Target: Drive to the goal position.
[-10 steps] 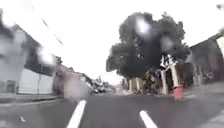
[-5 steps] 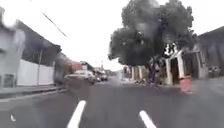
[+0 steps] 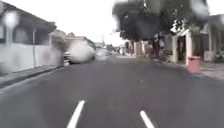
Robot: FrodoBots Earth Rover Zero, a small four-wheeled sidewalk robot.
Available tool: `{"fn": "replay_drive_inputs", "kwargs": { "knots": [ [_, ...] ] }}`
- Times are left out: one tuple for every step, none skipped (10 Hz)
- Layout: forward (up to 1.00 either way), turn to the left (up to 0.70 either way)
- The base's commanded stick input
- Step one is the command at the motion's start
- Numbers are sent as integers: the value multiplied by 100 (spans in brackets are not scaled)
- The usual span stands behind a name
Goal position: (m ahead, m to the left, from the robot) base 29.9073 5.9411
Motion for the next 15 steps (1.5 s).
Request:
{"fn": "replay_drive_inputs", "kwargs": {
  "knots": [
    [50,-15],
    [50,17],
    [50,9],
    [50,4],
    [54,16],
    [70,10],
    [70,7],
    [74,2],
    [85,6],
    [86,12],
    [100,-15],
    [100,-40],
    [100,-40],
    [100,-40],
    [100,-40]
  ]
}}
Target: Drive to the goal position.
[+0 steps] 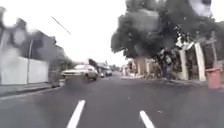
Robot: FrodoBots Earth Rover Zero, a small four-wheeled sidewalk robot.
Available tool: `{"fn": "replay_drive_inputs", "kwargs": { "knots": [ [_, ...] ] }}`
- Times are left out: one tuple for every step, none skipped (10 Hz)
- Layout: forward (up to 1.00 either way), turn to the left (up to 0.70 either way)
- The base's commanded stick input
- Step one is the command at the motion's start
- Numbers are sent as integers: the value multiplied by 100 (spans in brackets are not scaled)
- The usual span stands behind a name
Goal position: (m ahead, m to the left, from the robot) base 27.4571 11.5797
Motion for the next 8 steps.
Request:
{"fn": "replay_drive_inputs", "kwargs": {
  "knots": [
    [100,-40],
    [100,-40],
    [100,-21],
    [100,17],
    [100,8],
    [100,1],
    [100,0],
    [100,3]
  ]
}}
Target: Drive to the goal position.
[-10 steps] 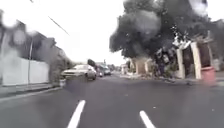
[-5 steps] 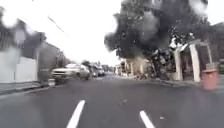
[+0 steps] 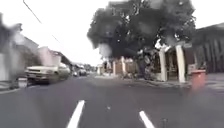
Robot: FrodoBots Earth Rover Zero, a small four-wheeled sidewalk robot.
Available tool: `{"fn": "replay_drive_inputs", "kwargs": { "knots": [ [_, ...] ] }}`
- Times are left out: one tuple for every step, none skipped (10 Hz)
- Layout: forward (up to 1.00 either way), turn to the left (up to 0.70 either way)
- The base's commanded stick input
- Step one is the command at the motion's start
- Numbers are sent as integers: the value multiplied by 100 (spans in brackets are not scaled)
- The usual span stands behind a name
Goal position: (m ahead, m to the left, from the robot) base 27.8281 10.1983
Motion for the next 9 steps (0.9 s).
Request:
{"fn": "replay_drive_inputs", "kwargs": {
  "knots": [
    [100,18],
    [100,15],
    [100,22],
    [100,14],
    [100,12],
    [100,12],
    [100,17],
    [100,15],
    [100,9]
  ]
}}
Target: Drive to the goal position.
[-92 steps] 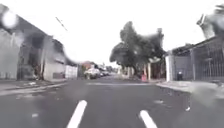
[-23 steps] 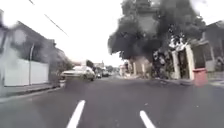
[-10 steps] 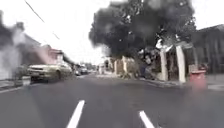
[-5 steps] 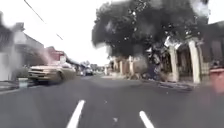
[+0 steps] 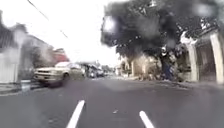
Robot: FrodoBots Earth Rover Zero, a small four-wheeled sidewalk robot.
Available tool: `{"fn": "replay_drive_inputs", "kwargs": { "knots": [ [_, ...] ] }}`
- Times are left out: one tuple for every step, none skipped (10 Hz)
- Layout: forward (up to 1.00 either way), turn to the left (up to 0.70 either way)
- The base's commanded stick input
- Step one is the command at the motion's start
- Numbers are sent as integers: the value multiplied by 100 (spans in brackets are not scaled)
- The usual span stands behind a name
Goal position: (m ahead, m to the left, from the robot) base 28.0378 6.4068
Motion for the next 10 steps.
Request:
{"fn": "replay_drive_inputs", "kwargs": {
  "knots": [
    [100,12],
    [100,3],
    [100,-31],
    [100,-40],
    [100,-40],
    [100,-40],
    [100,-40],
    [100,-40],
    [100,-40],
    [100,-40]
  ]
}}
